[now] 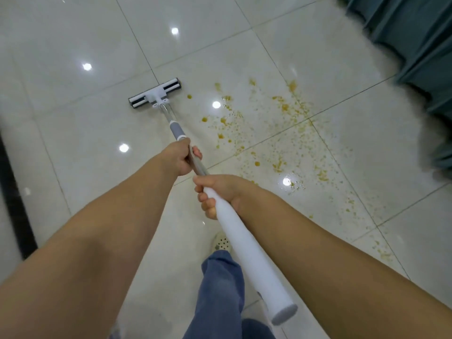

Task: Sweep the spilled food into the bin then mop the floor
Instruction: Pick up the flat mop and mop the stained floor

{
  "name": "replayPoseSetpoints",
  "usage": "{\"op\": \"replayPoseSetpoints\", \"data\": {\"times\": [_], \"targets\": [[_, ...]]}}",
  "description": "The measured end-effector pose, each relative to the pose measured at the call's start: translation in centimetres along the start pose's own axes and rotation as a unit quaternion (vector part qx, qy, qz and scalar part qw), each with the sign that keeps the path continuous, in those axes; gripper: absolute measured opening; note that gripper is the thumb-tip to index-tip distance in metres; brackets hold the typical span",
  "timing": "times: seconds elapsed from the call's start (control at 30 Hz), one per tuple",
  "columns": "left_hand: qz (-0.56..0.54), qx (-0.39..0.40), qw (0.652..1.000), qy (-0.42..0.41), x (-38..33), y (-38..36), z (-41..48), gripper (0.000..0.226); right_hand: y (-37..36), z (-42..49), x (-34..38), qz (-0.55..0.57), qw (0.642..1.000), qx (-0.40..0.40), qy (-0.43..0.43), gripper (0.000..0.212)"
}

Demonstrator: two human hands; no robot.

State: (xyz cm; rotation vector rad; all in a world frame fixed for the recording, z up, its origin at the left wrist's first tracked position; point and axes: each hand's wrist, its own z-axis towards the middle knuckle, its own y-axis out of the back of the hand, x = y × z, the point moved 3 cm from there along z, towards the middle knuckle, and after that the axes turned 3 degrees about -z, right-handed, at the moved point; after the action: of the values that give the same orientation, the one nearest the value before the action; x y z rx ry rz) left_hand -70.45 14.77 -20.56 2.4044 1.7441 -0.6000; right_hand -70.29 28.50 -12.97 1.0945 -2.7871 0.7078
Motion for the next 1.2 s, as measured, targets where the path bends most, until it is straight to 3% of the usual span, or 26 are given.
{"op": "replayPoseSetpoints", "data": {"times": [0.2,0.5,0.93,1.2], "targets": [[0.018,-0.012,1.0,0.004,-3.3,-1.6,3.3,0.013,0.8,2.5,4.1,0.017,1.0,0.006,0.013,0.031],[0.005,-0.006,1.0,0.024,7.1,-4.1,0.0,0.021,7.5,-3.2,-4.2,0.026,1.0,-0.009,0.0,0.028],[0.001,0.046,0.996,0.07,36.2,-9.5,-16.9,0.025,21.7,-22.8,-27.9,-0.002,0.998,-0.052,-0.032,0.03],[0.047,0.061,0.984,0.161,53.8,-13.5,-28.9,0.024,30.6,-36.6,-42.7,0.005,0.993,-0.096,-0.075,0.02]]}}
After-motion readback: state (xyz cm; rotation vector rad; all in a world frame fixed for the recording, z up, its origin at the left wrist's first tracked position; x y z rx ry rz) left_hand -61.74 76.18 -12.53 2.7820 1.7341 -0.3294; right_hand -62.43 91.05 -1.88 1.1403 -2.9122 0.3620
